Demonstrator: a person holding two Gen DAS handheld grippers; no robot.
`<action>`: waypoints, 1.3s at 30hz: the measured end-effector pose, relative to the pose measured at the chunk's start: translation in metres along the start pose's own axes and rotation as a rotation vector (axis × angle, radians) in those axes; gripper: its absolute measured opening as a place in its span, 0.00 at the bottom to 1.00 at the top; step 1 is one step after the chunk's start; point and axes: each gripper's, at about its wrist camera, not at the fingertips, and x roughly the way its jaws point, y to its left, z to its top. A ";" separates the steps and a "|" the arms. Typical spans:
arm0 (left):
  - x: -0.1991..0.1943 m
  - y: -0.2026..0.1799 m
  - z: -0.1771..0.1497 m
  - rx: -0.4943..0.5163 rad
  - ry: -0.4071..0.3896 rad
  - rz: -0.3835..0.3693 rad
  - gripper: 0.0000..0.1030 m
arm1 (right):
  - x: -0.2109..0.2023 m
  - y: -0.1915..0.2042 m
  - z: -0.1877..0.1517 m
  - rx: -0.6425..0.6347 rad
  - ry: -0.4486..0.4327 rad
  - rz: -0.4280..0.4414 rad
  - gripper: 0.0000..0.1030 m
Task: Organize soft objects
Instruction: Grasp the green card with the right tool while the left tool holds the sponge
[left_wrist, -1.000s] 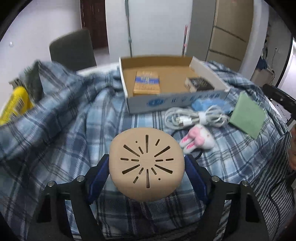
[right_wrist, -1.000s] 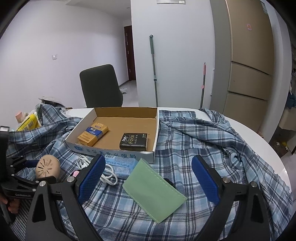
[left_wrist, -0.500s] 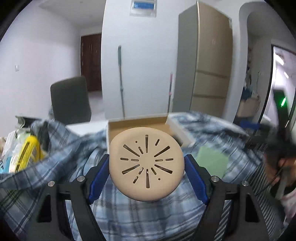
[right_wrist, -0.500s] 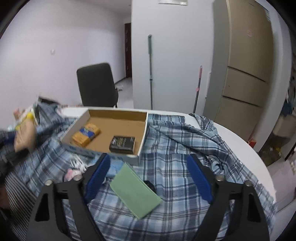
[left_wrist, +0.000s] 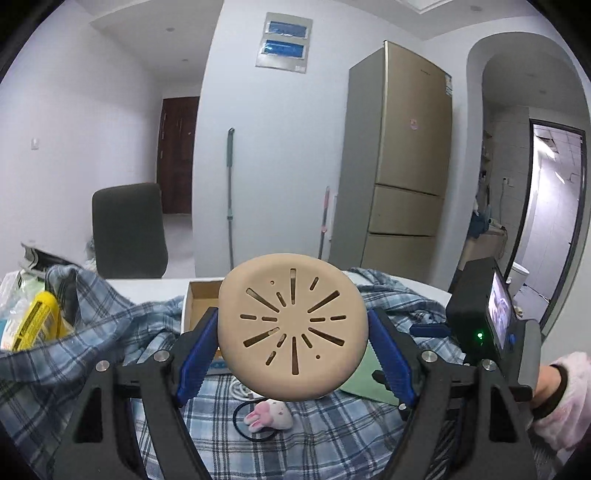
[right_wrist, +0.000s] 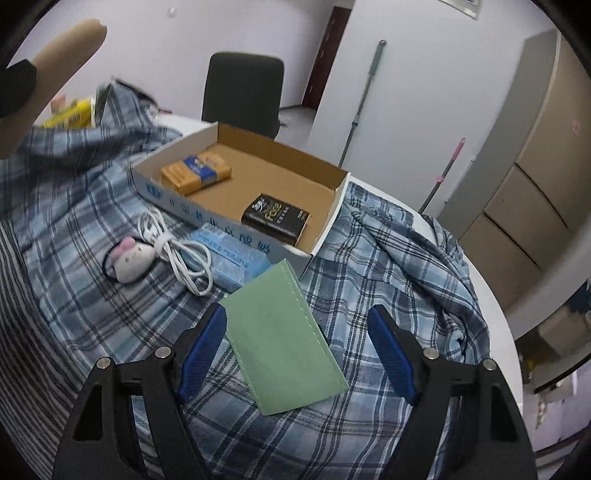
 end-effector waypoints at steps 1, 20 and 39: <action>0.002 0.001 -0.003 -0.010 0.009 0.003 0.79 | 0.002 0.002 0.000 -0.016 0.006 -0.004 0.76; 0.016 0.016 -0.015 -0.049 0.067 0.004 0.79 | 0.047 0.022 -0.012 -0.128 0.209 -0.014 0.76; 0.000 0.026 -0.006 -0.087 0.027 -0.008 0.79 | 0.030 0.010 0.025 0.164 0.111 0.281 0.68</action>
